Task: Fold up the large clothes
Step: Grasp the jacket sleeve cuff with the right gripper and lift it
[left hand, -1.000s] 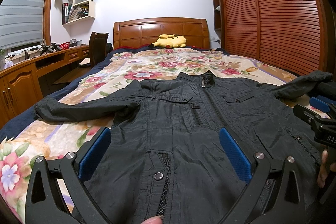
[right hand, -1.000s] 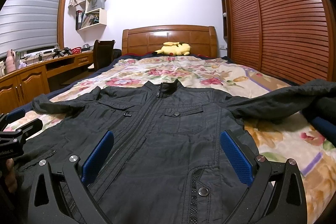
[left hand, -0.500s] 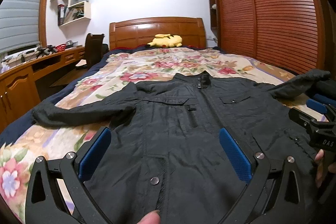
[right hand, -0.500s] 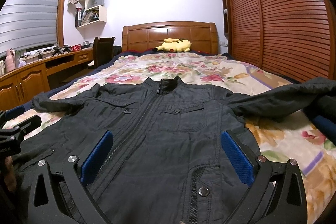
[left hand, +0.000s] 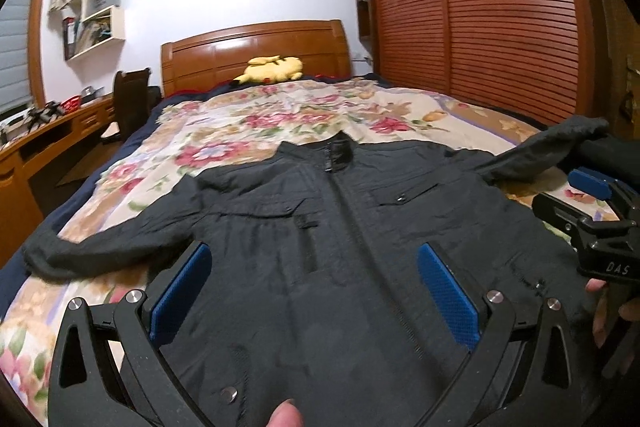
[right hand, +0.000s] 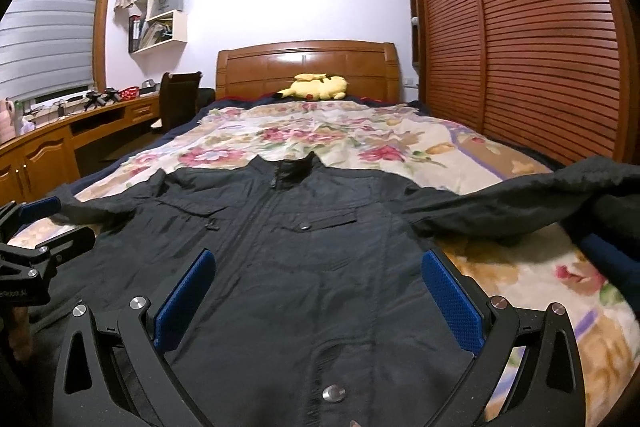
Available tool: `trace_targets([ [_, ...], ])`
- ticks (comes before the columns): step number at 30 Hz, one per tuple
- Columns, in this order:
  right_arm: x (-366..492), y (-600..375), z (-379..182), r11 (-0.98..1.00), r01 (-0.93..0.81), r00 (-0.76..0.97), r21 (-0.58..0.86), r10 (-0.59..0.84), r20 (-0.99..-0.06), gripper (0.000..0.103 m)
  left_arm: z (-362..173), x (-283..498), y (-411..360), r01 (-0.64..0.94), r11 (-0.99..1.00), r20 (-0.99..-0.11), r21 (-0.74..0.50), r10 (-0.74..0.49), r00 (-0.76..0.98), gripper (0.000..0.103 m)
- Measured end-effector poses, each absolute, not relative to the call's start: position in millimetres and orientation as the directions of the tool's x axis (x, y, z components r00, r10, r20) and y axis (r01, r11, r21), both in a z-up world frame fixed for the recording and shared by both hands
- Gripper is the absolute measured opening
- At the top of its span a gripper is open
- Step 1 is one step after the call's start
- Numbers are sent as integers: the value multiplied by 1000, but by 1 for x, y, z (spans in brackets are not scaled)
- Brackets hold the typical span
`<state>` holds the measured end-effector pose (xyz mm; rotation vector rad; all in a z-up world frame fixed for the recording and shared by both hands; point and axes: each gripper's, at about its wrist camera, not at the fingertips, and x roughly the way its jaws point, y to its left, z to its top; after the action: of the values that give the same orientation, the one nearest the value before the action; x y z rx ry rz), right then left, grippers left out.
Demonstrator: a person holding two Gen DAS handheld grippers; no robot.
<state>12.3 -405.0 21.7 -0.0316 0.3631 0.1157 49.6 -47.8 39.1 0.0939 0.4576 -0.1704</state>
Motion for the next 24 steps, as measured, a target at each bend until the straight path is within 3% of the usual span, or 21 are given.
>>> trace_targets([
  [11, 32, -431, 31, 995, -58, 930, -77, 26, -368, 103, 46, 81, -100, 285, 957, -461, 47, -233, 856, 103],
  [24, 68, -528, 74, 990, 68, 874, -124, -119, -472, 103, 32, 94, -148, 443, 897, -511, 12, -375, 774, 103],
])
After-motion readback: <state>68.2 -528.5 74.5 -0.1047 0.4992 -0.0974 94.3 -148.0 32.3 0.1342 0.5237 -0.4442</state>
